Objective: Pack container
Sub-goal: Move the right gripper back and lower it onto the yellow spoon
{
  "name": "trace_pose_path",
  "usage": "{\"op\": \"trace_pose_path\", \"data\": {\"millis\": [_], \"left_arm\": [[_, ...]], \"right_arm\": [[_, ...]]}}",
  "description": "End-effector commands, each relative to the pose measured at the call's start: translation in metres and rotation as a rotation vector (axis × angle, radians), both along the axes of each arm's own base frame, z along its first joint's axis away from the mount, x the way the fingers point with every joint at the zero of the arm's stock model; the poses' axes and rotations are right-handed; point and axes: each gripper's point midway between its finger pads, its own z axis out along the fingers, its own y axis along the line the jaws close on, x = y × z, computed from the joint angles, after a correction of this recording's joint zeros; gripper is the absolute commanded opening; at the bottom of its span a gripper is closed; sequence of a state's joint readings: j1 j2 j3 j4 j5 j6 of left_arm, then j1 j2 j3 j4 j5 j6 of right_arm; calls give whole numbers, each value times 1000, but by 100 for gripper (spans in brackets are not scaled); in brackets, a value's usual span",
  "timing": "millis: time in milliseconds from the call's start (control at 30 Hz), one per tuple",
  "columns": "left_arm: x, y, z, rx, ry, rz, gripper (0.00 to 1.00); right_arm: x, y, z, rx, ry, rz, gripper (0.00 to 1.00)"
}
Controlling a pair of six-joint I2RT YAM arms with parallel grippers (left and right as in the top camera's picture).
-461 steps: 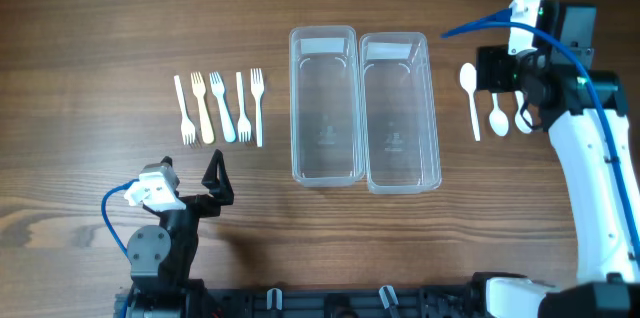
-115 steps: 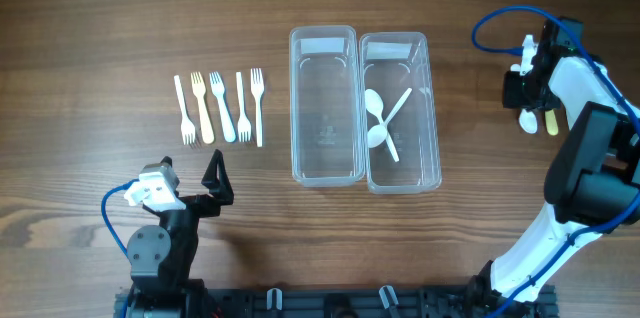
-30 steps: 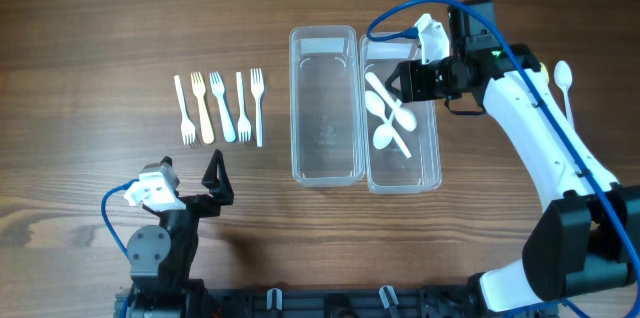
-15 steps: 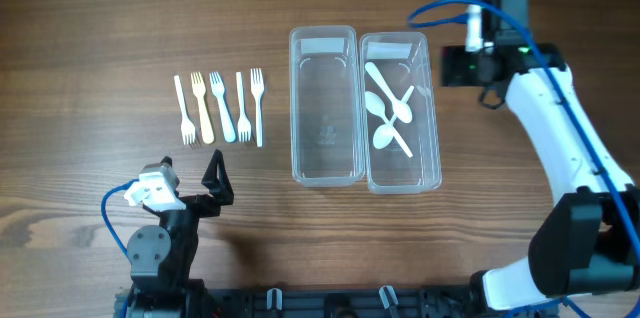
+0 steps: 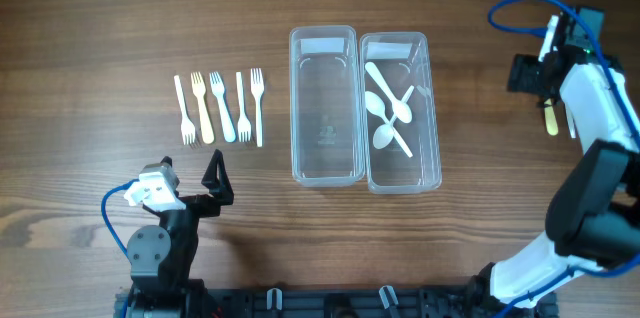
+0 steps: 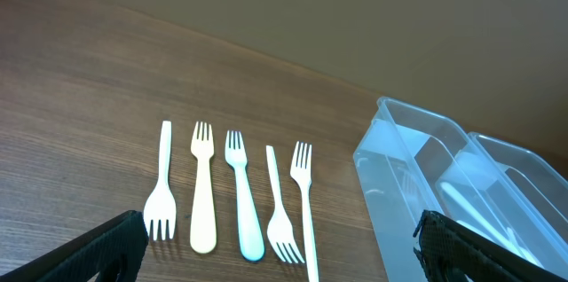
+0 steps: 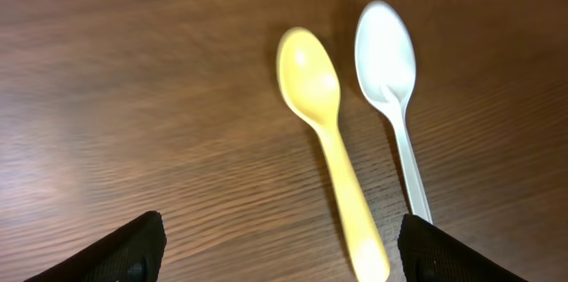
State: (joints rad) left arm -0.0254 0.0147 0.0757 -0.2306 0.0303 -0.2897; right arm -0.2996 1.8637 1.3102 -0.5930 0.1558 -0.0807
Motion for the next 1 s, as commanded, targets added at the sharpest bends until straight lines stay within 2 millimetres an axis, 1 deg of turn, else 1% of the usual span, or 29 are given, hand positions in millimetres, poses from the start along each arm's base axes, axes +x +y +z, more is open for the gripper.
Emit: {"op": "trace_pose_path", "data": {"millis": [0,67,200,367,533,700,767,867,967], "left_arm": [[0,0,0,24,-7,-4,100],[0,0,0,24,-7,-4,100],[0,0,0,24,-7,-4,100],[0,0,0,24,-7,-4,100],[0,0,0,24,-7,-4,100],[0,0,0,24,-7,-4,100],[0,0,0,24,-7,-4,100],[0,0,0,24,-7,-4,100],[0,0,0,24,-7,-4,100]], "right_arm": [[-3,-5,-27,48,36,20,84],[-3,-11,-32,54,39,17,84],[3,-20,-31,83,-13,9,83],[5,-31,-31,66,-30,17,83],[8,-25,-39,93,-28,61,82],[6,-24,-48,97,-5,76,77],[5,-22,-53,103,10,91,76],[5,-15,-60,124,24,158,77],[4,-15,-64,119,38,181,77]]}}
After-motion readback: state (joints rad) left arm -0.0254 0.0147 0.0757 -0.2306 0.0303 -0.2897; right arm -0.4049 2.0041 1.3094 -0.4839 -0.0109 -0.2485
